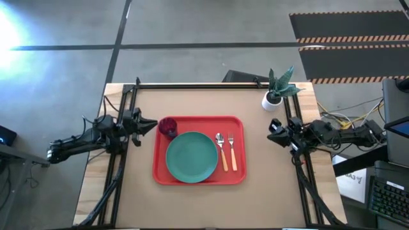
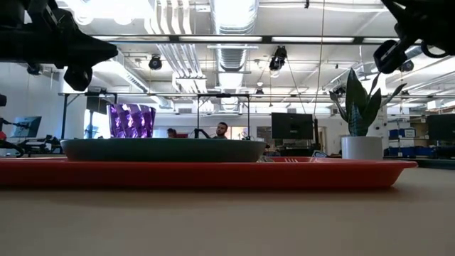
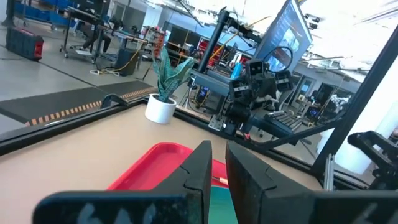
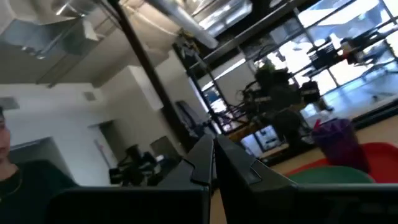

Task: Pick and place plate/cup/fork/spoon on tray
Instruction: Return to Home Position

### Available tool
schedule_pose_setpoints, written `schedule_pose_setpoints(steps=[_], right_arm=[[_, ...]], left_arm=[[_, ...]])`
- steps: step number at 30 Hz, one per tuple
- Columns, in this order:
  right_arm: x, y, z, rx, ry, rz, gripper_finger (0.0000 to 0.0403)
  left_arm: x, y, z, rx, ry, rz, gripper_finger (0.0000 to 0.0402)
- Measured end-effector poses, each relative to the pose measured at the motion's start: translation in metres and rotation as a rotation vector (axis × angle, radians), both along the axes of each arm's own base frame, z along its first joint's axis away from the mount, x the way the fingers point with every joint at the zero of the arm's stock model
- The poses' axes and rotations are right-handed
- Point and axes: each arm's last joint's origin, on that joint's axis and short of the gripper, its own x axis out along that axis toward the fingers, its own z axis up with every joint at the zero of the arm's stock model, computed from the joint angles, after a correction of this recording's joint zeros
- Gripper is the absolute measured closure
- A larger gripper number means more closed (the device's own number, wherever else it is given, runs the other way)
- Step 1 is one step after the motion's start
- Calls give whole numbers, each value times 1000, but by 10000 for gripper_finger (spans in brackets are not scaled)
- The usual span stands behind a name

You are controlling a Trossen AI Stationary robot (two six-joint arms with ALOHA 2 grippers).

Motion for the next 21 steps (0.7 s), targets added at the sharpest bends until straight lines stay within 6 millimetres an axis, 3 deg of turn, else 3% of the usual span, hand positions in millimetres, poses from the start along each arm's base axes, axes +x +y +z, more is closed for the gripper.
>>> schedule_pose_setpoints(steps=[13,21], right_arm=[[4,-1,-23,-26,235,-29,394],[5,-9,-35,-95,365,-328,394]], left_arm=[[0,0,0,-15,-2,-2,373],[1,0,-1,-54,0,-3,373]])
